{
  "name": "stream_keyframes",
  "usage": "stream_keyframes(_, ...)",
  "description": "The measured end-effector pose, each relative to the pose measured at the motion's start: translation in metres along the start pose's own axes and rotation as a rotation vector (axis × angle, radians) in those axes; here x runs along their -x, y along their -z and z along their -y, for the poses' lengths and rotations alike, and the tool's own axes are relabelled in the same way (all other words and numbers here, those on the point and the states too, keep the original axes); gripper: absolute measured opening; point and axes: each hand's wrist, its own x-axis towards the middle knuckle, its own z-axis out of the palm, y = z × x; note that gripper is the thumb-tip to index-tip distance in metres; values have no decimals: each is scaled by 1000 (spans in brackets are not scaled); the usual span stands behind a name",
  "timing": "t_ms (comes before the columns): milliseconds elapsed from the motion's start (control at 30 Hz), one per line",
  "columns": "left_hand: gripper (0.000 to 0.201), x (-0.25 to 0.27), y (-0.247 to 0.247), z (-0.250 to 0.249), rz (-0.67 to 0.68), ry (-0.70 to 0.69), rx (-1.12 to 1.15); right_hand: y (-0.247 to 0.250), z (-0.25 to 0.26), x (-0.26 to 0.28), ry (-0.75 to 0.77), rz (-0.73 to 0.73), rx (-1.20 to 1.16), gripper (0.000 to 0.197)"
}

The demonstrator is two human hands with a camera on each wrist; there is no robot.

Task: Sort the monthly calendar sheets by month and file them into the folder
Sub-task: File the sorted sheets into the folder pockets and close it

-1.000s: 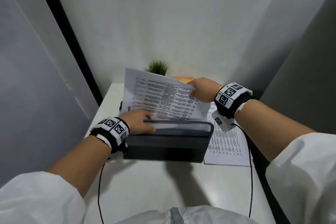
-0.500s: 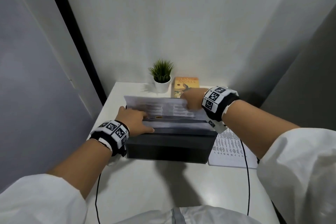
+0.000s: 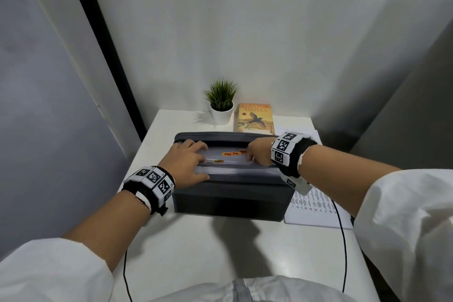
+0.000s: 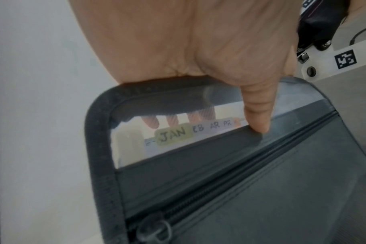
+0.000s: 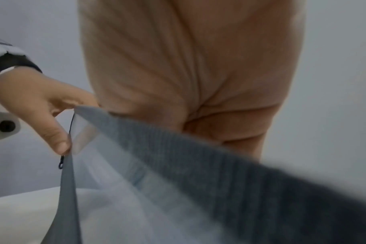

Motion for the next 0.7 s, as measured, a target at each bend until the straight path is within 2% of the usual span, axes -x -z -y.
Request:
stream_keyframes(133,48,-2,1,0,81,-1,13,-3,2,0,14,59,3,37)
stream_keyframes(267,54,-7,2,1,210,173,132,-7,2,-2,2,79,-50,37)
stream_keyframes(367,62,-10,5,3,270,220,156,-6,-3,1,5,-47,-193,38)
stream_keyframes(433,65,-11,6,3,286,224,145,-8,-8,2,23,-142,-283,42)
stream_keyframes(500,65,-11,7,1,292,223,131,-13,-9,0,9,-170,-296,43)
stream_keyframes(633,46,-8,9,1,255,202,172,-20,-8,-3,-8,-177,-315,43)
stream_keyframes(700,43,-7,10,0,218,180,197,-21,-9,-3,2,-193,-329,41)
